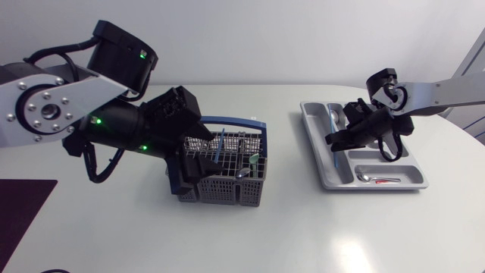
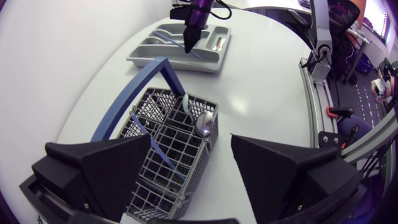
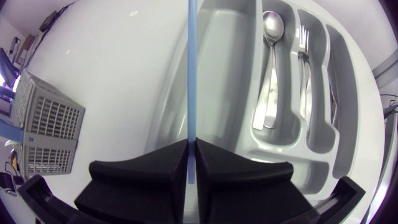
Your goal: Unload the cutlery basket into the drawer organizer.
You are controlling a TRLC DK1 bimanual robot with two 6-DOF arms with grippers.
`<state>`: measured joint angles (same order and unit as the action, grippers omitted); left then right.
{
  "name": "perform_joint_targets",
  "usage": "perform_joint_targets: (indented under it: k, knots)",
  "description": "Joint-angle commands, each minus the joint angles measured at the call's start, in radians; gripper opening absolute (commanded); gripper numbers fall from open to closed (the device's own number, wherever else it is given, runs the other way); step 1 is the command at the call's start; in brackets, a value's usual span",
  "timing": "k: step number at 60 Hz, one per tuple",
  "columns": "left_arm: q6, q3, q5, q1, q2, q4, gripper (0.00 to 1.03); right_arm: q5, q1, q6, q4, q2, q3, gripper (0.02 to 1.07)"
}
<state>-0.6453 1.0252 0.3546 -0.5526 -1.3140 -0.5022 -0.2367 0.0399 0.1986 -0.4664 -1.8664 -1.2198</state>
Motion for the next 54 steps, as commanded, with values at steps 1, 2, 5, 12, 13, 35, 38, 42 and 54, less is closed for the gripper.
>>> perform_joint_targets:
  k: [1,2,5,12,13,35,38,42,54]
  knots:
    - [-0.04,-0.025,-0.019,-0.013,-0.03,0.011,0.96,0.02,-0.009,-0.067,0.0,-0.062,-0.047,0.08]
    - [-0.04,-0.028,-0.019,-0.015,-0.03,0.019,0.96,0.022,-0.009,-0.068,0.0,-0.068,-0.052,0.08]
    - [-0.039,-0.037,-0.028,-0.017,-0.031,0.047,0.96,0.025,-0.011,-0.073,-0.002,-0.089,-0.067,0.08]
    - [-0.037,-0.048,-0.037,-0.015,-0.042,0.079,0.96,0.027,-0.009,-0.071,0.0,-0.119,-0.087,0.24]
    - [-0.037,-0.05,-0.037,-0.015,-0.042,0.082,0.96,0.027,-0.009,-0.07,0.0,-0.12,-0.09,0.3]
    - [0.004,-0.085,-0.039,0.019,-0.068,0.194,0.93,-0.015,-0.009,0.015,0.112,0.003,0.051,0.88]
    - [0.03,-0.099,-0.04,0.025,-0.068,0.218,0.91,-0.078,-0.025,0.076,0.133,0.065,0.108,0.88]
    - [0.053,-0.111,-0.051,0.031,-0.067,0.234,0.91,-0.162,-0.048,0.179,0.137,0.147,0.177,0.88]
    - [0.102,-0.149,-0.06,0.049,-0.056,0.318,0.87,-0.36,-0.048,0.446,0.16,0.351,0.338,0.88]
